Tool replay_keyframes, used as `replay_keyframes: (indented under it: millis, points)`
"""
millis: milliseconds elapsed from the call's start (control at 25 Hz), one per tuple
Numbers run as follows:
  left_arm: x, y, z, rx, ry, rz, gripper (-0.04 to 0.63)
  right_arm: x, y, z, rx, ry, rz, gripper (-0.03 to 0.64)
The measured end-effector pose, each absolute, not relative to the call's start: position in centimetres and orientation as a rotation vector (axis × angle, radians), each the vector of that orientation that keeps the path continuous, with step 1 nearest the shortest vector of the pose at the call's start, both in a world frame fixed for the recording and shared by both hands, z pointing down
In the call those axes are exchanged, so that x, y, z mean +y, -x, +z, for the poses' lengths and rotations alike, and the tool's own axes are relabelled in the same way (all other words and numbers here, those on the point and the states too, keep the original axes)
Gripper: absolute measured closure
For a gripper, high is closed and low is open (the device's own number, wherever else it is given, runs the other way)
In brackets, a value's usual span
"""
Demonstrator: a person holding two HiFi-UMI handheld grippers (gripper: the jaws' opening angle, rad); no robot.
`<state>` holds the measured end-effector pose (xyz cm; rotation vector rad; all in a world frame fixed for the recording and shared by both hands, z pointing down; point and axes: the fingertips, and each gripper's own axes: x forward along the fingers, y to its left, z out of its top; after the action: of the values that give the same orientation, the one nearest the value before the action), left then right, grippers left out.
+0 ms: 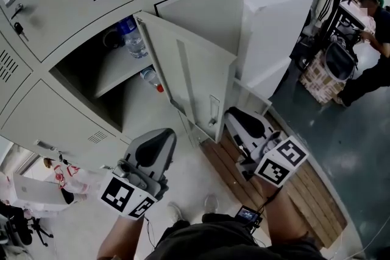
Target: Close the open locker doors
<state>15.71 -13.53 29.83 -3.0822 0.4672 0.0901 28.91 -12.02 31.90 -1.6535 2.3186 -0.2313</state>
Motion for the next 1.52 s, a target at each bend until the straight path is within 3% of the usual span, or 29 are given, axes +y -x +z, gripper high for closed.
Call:
replay_keyframes:
  millis: [1520]
  points:
    - [-15.7, 0.0, 28.9, 0.436, 3.093, 0.135, 0.586, -13.5, -11.3, 31.9, 2.346, 1.732, -0.208, 0.583]
